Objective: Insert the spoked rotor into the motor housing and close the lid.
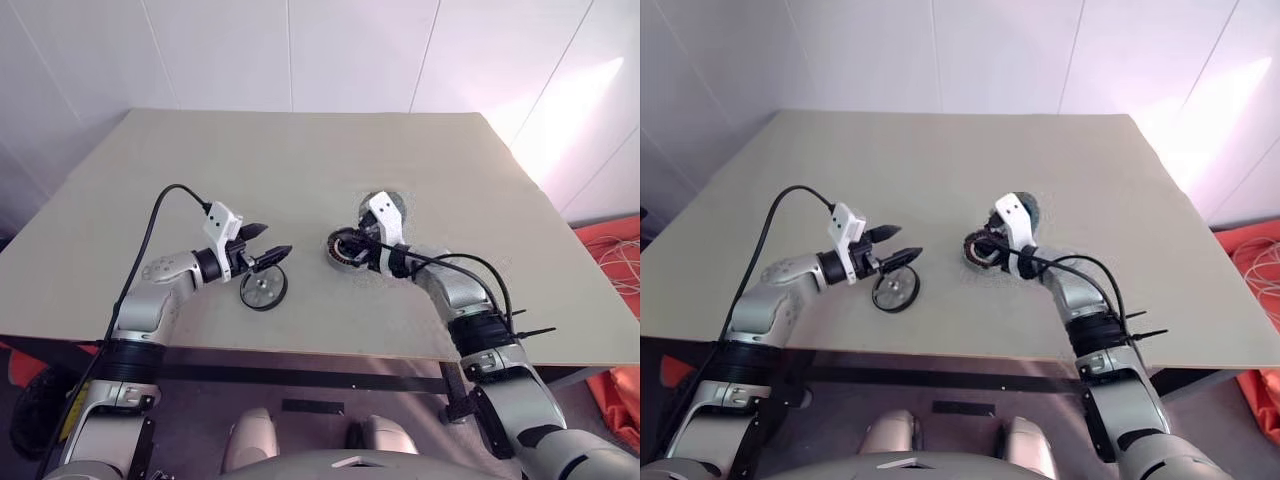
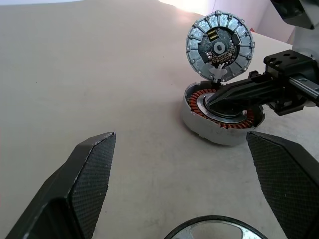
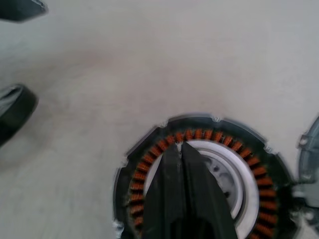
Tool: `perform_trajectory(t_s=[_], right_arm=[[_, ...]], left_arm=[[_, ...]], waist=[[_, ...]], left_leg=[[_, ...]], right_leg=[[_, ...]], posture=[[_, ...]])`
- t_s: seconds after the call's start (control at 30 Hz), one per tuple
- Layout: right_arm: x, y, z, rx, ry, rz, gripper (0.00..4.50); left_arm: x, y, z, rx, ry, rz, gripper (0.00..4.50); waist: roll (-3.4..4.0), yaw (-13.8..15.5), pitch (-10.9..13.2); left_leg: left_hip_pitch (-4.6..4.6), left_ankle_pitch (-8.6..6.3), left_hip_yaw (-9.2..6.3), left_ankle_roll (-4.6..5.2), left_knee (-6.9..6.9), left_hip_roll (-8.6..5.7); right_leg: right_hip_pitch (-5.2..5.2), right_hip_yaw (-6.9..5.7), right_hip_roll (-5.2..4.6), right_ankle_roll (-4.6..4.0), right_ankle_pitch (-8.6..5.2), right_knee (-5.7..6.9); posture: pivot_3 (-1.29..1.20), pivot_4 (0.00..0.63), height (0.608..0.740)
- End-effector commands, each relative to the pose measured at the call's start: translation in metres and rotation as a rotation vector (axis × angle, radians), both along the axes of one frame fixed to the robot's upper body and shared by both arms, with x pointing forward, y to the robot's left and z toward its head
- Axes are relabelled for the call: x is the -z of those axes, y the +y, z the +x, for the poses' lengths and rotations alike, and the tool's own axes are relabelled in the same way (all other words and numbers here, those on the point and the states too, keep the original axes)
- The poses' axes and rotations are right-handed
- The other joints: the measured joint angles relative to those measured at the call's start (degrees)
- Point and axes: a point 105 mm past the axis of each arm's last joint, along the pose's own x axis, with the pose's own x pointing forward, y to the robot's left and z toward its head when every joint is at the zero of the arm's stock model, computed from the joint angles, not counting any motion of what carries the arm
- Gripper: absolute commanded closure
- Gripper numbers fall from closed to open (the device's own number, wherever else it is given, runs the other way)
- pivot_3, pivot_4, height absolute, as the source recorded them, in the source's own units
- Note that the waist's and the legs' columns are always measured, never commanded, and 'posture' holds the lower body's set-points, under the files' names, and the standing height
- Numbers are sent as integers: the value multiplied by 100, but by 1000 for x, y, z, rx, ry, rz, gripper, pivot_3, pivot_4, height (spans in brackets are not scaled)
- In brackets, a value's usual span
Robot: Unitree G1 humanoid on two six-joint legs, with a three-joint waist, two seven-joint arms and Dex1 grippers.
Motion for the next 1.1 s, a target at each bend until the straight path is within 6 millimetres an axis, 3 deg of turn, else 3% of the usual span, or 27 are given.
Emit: perform_trajectory(t_s=[0.03, 0.17, 0.47, 0.63, 0.77, 0.9, 1.1], right_arm=[[11, -9, 3, 43, 19, -49, 4478], [-3, -12, 9, 54, -23, -33, 4478], [-63, -9, 10, -2, -178, 31, 4478], [-73, -6, -6, -77, -204, 17, 4478], [-80, -7, -17, -112, -219, 17, 4478], [-85, -16, -19, -91, -235, 9, 4478], [-90, -23, -19, -80, -247, 0, 4478]], left_arm=[[-16, 1, 3, -2, -66, 1, 0], [-16, 1, 3, -1, -65, 2, 0], [-16, 4, 4, -10, -65, 3, 0], [-15, 13, 4, -44, -60, 12, 0], [-10, 29, 3, -121, 10, 9, 0], [1, 69, -8, -235, 215, 24, 0], [-11, 76, -27, -183, 363, -107, 0]], waist=[[0, -1, 0], [0, 1, 0], [0, 6, 1], [0, 8, 1], [0, 9, 1], [0, -12, 1], [1, 26, 2]], left_leg=[[6, -1, 0, 2, 0, 0], [20, 0, 0, 0, 0, 1], [-13, 2, -2, -3, -1, 0], [-12, 2, -1, -3, -7, 1], [-10, 1, -1, -1, -7, 0], [-3, 1, -1, -2, -7, 5], [-1, 2, -2, -3, -5, 0]], right_leg=[[6, 0, 0, 4, -2, 0], [15, 0, 0, 6, -3, 0], [-13, 0, 1, -15, 9, 2], [-15, 0, 3, -34, 12, 0], [-13, 0, 3, -1, -7, -1], [-13, 0, 8, 0, -8, 4], [-7, 0, 7, 0, -8, 3]], posture=[[0, 0, 740], [0, 0, 740], [0, 0, 740], [0, 0, 740], [0, 0, 740], [0, 0, 740], [0, 0, 740]])
